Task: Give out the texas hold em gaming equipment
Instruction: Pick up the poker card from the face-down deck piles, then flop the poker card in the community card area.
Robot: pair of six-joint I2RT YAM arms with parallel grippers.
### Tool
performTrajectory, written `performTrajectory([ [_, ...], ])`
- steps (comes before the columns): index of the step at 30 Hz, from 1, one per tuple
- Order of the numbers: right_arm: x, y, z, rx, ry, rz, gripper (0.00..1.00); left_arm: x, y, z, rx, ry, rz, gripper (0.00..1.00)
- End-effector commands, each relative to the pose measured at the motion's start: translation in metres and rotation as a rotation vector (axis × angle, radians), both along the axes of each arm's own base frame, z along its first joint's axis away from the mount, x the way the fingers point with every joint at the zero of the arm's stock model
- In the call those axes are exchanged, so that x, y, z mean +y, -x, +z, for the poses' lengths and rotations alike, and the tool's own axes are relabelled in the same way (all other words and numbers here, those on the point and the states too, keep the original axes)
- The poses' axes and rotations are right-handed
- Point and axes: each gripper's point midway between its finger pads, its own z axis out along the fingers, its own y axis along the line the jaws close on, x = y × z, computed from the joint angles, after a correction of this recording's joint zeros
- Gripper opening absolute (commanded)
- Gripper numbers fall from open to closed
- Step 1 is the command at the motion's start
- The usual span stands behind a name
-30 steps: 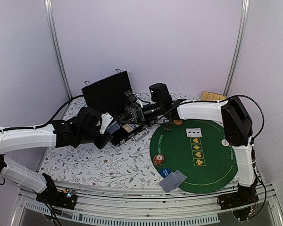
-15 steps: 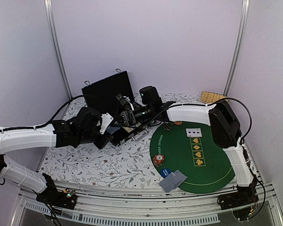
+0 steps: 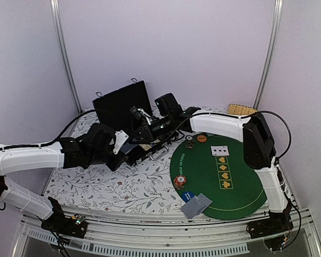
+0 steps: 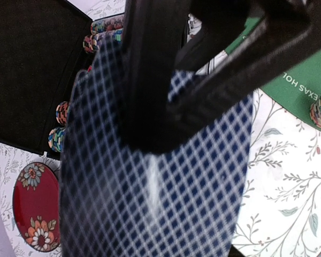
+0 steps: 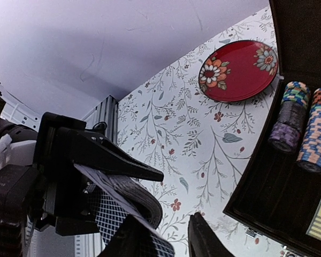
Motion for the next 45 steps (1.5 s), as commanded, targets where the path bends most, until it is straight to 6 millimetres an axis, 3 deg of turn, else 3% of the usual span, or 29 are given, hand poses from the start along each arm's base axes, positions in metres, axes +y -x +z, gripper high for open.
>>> performTrajectory([
  [1, -0.017, -0.007, 0.016, -0.088, 0.066, -0.050, 0.29, -0.008, -0.003, 0.012, -0.039, 0.035, -0.012, 0.38],
  [5, -0.020, -0.002, 0.024, -0.091, 0.061, -0.033, 0.20, -0.007, -0.003, 0.013, -0.042, 0.037, -0.011, 0.38],
  [9, -0.026, -0.002, 0.031, -0.109, 0.078, -0.046, 0.03, -0.007, -0.003, 0.013, -0.042, 0.036, -0.010, 0.38],
  [16, -0.055, -0.014, 0.051, -0.182, 0.134, -0.122, 0.02, -0.007, -0.003, 0.012, -0.040, 0.032, -0.009, 0.38],
  [23, -0.087, -0.006, 0.088, -0.264, 0.133, -0.147, 0.02, -0.006, -0.003, 0.012, -0.040, 0.030, -0.005, 0.38],
  [25, -0.105, -0.008, 0.097, -0.288, 0.164, -0.187, 0.02, -0.005, -0.004, 0.012, -0.041, 0.028, -0.002, 0.38],
  [27, -0.134, -0.018, 0.096, -0.300, 0.246, -0.279, 0.02, -0.005, -0.004, 0.012, -0.042, 0.028, 0.000, 0.38],
  [29, -0.176, -0.034, 0.095, -0.308, 0.333, -0.417, 0.02, -0.005, -0.003, 0.012, -0.040, 0.029, 0.002, 0.38],
  [31, -0.236, -0.057, 0.088, -0.302, 0.447, -0.615, 0.02, -0.005, -0.004, 0.012, -0.041, 0.030, 0.000, 0.38],
  [33, -0.305, -0.072, 0.065, -0.299, 0.642, -0.826, 0.02, -0.006, -0.004, 0.012, -0.042, 0.030, -0.003, 0.38],
  [35, -0.365, -0.076, 0.046, -0.283, 0.824, -0.975, 0.02, -0.008, -0.004, 0.011, -0.042, 0.031, -0.007, 0.38],
  [37, -0.405, -0.073, 0.030, -0.264, 0.965, -1.063, 0.02, -0.008, -0.005, 0.010, -0.041, 0.029, -0.008, 0.38],
  [41, -0.465, -0.065, 0.009, -0.280, 1.232, -1.173, 0.02, -0.009, -0.004, 0.011, -0.038, 0.033, -0.012, 0.38],
  [45, -0.492, -0.050, -0.029, -0.216, 1.466, -1.141, 0.02, -0.009, -0.004, 0.011, -0.040, 0.034, -0.012, 0.38],
])
